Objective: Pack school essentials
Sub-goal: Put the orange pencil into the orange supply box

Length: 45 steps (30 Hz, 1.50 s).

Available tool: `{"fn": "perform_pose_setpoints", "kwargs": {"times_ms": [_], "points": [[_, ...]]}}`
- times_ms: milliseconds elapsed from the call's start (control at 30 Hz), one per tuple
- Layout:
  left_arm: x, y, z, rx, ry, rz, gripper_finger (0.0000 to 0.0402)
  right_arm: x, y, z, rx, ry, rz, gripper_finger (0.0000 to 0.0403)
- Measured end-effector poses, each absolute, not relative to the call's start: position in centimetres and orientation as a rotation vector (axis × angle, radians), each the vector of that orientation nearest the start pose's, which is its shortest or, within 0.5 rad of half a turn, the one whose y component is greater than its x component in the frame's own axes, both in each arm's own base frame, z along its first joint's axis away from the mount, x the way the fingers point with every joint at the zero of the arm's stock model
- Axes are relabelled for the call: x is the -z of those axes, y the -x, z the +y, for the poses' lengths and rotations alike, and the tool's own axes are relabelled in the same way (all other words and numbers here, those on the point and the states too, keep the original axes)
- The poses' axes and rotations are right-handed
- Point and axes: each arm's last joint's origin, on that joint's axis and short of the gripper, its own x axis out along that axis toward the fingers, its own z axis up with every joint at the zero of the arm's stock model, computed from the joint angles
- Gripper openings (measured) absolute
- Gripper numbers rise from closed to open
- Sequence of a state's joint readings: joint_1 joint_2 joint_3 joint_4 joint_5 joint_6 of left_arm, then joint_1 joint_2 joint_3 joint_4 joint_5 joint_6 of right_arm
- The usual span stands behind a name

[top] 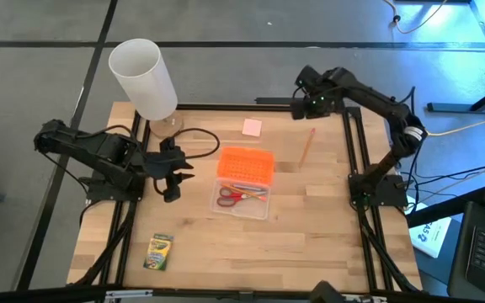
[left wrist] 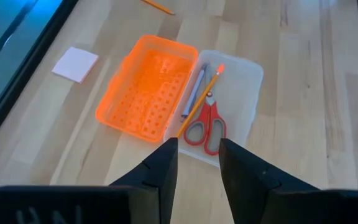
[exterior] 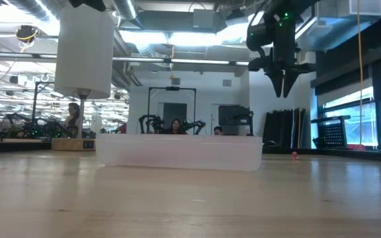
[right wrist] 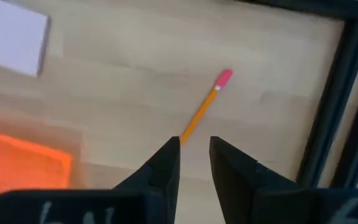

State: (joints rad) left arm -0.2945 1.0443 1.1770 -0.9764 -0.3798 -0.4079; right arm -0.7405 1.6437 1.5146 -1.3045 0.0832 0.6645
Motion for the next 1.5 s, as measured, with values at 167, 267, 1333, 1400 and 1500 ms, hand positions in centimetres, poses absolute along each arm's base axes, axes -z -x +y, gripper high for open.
{"fn": "perform_pose_setpoints", "kwargs": {"times_ms": [167, 267, 1333, 1400, 1500], "points": [[-35.3, -18.0, -4.4, -0.239, 0.106, 0.761, 0.0110, -29.7, -21.5, -21.5, 1.143, -1.081, 1.123, 0.0090], [-35.3, -18.0, -4.3, -0.239, 0.106, 0.761, 0.0110, -29.8, -21.3, -21.8, 1.162, -1.100, 1.107, 0.0090], [-35.3, -17.7, -5.4, -0.161, 0.038, 0.772, 0.0110, -26.4, -22.6, -22.9, 1.195, -1.274, 1.196, 0.0067], [-35.3, -17.7, -5.4, -0.162, 0.038, 0.772, 0.0110, -25.9, -22.8, -23.1, 1.197, -1.276, 1.216, 0.0075], [-35.3, -17.7, -5.4, -0.161, 0.038, 0.772, 0.0110, -25.3, -22.9, -23.5, 1.202, -1.282, 1.233, 0.0095]]}}
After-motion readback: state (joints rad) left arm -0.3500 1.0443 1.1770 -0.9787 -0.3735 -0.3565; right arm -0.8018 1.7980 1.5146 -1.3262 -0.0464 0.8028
